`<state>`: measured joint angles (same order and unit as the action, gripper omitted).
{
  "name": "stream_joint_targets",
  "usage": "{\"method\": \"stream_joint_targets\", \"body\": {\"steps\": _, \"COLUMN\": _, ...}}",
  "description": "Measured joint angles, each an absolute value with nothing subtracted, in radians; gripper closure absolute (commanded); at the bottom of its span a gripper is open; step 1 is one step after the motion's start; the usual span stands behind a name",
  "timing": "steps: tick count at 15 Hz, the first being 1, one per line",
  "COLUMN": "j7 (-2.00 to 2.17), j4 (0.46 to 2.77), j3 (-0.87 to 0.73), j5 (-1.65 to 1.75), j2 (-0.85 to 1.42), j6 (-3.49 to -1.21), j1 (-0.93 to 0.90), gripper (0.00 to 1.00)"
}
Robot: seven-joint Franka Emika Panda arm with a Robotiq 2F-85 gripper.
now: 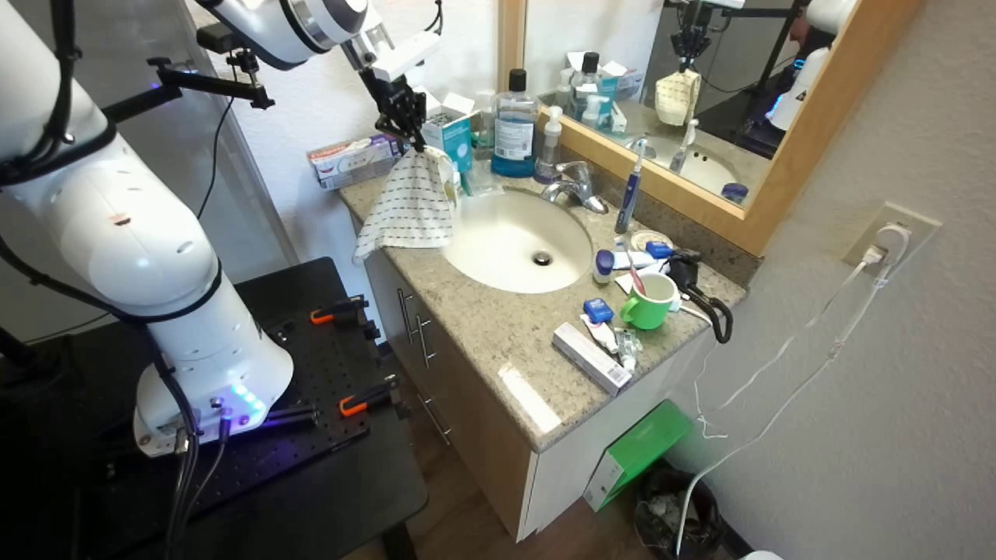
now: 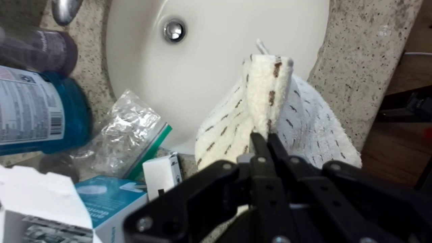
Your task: Pick the towel on the counter and put it on the faucet
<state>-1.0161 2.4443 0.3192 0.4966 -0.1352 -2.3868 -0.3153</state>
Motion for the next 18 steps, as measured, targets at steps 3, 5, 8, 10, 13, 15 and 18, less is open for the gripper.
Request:
{"method": "stream_joint_targets", "body": {"steps": 3, "j7": -1.012, "j4": 2.43, "j3": 0.319, "j5": 0.524, "j2": -0.171, "j6": -2.379, "j1": -0.314, "gripper": 0.94}}
{"method": "stream_joint_targets", "body": {"steps": 5, "j7": -0.994, "j4": 2.404, "j3": 0.319, "j5": 0.546, "j2": -0.188, "j6": -2.359, "j1": -0.313, "gripper": 0.94}}
{"method": "stream_joint_targets", "body": {"steps": 8, "j7": -0.97, "j4": 2.342, "j3": 0.319, "j5": 0.585, "j2": -0.205, "j6": -2.291, "j1": -0.313, "gripper": 0.94}}
{"method": "stream_joint_targets", "body": {"steps": 10, "j7": -0.953, "j4": 2.292, "j3": 0.319, "j5": 0.613, "j2": -0.208, "j6": -2.231, "j1": -0.313, "gripper": 0.94}}
{"method": "stream_joint_targets", "body": {"steps": 13, "j7": -0.928, "j4": 2.223, "j3": 0.32, "j5": 0.649, "j2": -0.205, "j6": -2.137, "j1": -0.313, "gripper": 0.93}}
{"method": "stream_joint_targets", "body": {"steps": 15, "j7": -0.917, "j4": 2.192, "j3": 0.32, "j5": 0.659, "j2": -0.2, "j6": -2.095, "j1": -0.313, "gripper": 0.93}}
{"method": "stream_joint_targets", "body": {"steps": 18, "j7": -0.916, "j4": 2.184, "j3": 0.32, "j5": 0.66, "j2": -0.196, "j6": -2.089, "j1": -0.313, "gripper": 0.93}}
